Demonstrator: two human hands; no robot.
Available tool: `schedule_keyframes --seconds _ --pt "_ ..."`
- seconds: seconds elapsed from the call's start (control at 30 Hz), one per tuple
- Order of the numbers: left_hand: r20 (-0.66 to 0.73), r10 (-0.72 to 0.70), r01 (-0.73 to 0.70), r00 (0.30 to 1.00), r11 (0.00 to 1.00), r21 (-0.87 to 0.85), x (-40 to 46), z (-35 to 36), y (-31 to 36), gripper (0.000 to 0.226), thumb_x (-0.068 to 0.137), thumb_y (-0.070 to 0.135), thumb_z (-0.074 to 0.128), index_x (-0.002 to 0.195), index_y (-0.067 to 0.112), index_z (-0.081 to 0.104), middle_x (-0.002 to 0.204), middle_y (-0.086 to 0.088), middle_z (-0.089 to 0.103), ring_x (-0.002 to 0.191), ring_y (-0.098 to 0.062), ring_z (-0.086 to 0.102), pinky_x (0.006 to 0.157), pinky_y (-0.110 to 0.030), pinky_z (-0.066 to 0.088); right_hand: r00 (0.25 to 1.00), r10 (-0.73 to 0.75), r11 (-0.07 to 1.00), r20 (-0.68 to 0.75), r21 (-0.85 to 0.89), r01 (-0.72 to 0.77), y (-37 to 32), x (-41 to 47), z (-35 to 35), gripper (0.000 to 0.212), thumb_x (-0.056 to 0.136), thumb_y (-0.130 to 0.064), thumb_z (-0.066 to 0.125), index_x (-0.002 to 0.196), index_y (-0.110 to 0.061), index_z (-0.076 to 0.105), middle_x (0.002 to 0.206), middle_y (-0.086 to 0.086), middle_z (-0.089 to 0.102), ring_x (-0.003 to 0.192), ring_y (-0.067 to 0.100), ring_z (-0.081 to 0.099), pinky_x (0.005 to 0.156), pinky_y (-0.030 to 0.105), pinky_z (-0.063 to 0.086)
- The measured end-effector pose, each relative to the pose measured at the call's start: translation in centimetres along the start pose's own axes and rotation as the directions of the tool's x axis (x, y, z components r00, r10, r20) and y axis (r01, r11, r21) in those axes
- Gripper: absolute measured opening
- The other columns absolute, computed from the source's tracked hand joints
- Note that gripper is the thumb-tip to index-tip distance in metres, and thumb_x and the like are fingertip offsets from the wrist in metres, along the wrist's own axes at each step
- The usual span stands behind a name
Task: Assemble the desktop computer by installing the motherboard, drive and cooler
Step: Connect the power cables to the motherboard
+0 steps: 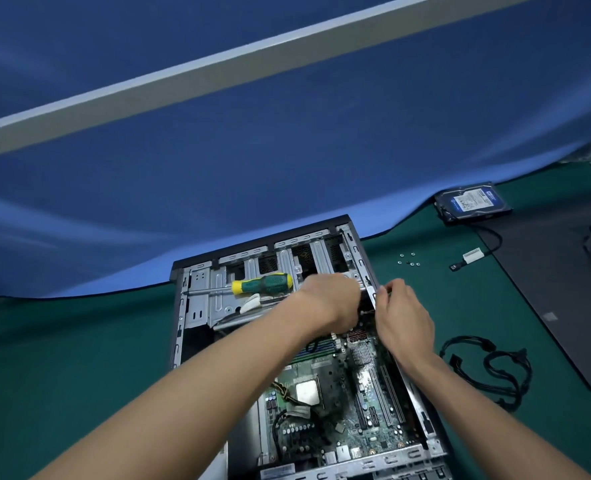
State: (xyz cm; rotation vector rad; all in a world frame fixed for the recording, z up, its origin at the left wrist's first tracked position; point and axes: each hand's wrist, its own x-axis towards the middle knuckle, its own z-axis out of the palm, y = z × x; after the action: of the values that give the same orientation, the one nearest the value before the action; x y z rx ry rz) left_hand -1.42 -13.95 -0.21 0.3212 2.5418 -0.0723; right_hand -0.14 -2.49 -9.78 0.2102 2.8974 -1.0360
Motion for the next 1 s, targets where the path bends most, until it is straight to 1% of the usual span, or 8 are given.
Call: schedule_keyframes --seconds 0.07,0.13,0.2,0.3,0.57,0.67,0.83,1.0 --pt "0.219 -0.023 0.15 0.975 0.799 -0.582 -0.8 0.8 -1.2 0.018 0.094 0.007 0.047 0.081 -0.003 0.056 0.064 -0.008 0.059 0.054 -0.023 0.061 0.05 -0.032 0.055 0.998 -0.058 0.998 -0.025 -0.02 0.057 -0.1 -0.3 -0.3 0.024 0.099 -0.029 0.04 0.114 -0.013 0.049 0.111 0.005 0.053 0.097 0.02 0.046 0.075 0.033 0.039" --pt "0.31 0.035 0.278 0.95 0.353 -0.893 -1.3 2.3 -2.4 0.023 0.098 0.009 0.043 0.105 -0.011 0.051 0.067 -0.013 0.061 0.052 -0.021 0.06 0.047 -0.031 0.054 0.983 -0.18 0.982 -0.048 -0.066 0.176 -0.2 -0.8 -0.5 0.027 0.093 -0.024 0.051 0.117 -0.013 0.051 0.113 0.005 0.05 0.102 0.018 0.042 0.082 0.032 0.039" --pt "0.31 0.104 0.313 0.945 -0.017 -0.95 -1.4 3.9 -2.8 0.022 0.1 0.012 0.037 0.106 -0.006 0.048 0.067 -0.011 0.058 0.052 -0.017 0.057 0.045 -0.026 0.051 0.941 -0.336 0.938 -0.045 -0.102 0.331 -0.3 -1.5 -0.6 0.023 0.086 -0.02 0.059 0.108 -0.014 0.058 0.107 0.004 0.052 0.097 0.016 0.041 0.081 0.031 0.039" --pt "0.298 0.106 0.316 0.949 -0.282 -0.906 -0.9 5.9 -2.3 0.021 0.101 0.013 0.033 0.093 0.001 0.05 0.067 -0.008 0.051 0.054 -0.015 0.049 0.048 -0.024 0.051 0.867 -0.499 0.862 -0.003 -0.103 0.496 -0.1 -2.1 -0.7 0.016 0.086 -0.027 0.056 0.086 -0.014 0.065 0.088 -0.003 0.057 0.087 0.013 0.04 0.074 0.031 0.035" --pt "0.291 0.061 0.297 0.955 -0.238 -0.925 0.0 8.6 -2.5 0.013 0.089 -0.002 0.051 0.091 -0.001 0.065 0.083 -0.011 0.061 0.068 -0.017 0.054 0.056 -0.025 0.048 0.814 -0.474 0.791 0.337 -0.243 0.561 -0.3 -2.7 -1.0 0.052 0.089 -0.063 0.022 0.068 -0.031 0.057 0.069 -0.012 0.058 0.074 0.009 0.042 0.078 0.03 0.024" --pt "0.276 -0.006 0.271 0.961 -0.166 -0.948 0.1 9.5 -3.3 0.014 0.084 0.001 0.061 0.096 -0.002 0.069 0.085 -0.009 0.065 0.073 -0.018 0.055 0.065 -0.028 0.045 0.82 -0.435 0.793 0.371 -0.273 0.545 -0.7 -3.0 -0.7 0.043 0.091 -0.061 0.035 0.062 -0.033 0.05 0.069 -0.01 0.063 0.071 0.007 0.046 0.083 0.031 0.027" --pt "0.207 -0.118 0.194 0.971 -0.114 -0.974 0.2 9.6 -4.1 0.013 0.079 0.003 0.068 0.069 0.008 0.062 0.069 -0.004 0.059 0.06 -0.011 0.054 0.048 -0.02 0.045 0.855 -0.345 0.813 0.387 -0.333 0.478 -1.6 -3.2 -0.4 0.053 0.091 -0.065 0.035 0.067 -0.027 0.063 0.061 -0.008 0.06 0.067 0.01 0.055 0.091 0.033 0.027" --pt "0.181 -0.234 0.128 0.955 -0.226 -0.966 0.0 10.4 -4.2 0.019 0.08 0.003 0.067 0.064 0.01 0.061 0.06 -0.004 0.062 0.049 -0.009 0.055 0.042 -0.019 0.043 0.85 -0.358 0.694 0.386 -0.499 0.519 -2.5 -4.0 -0.3 0.061 0.095 -0.063 0.024 0.077 -0.022 0.065 0.076 -0.001 0.068 0.077 0.02 0.062 0.087 0.035 0.033"
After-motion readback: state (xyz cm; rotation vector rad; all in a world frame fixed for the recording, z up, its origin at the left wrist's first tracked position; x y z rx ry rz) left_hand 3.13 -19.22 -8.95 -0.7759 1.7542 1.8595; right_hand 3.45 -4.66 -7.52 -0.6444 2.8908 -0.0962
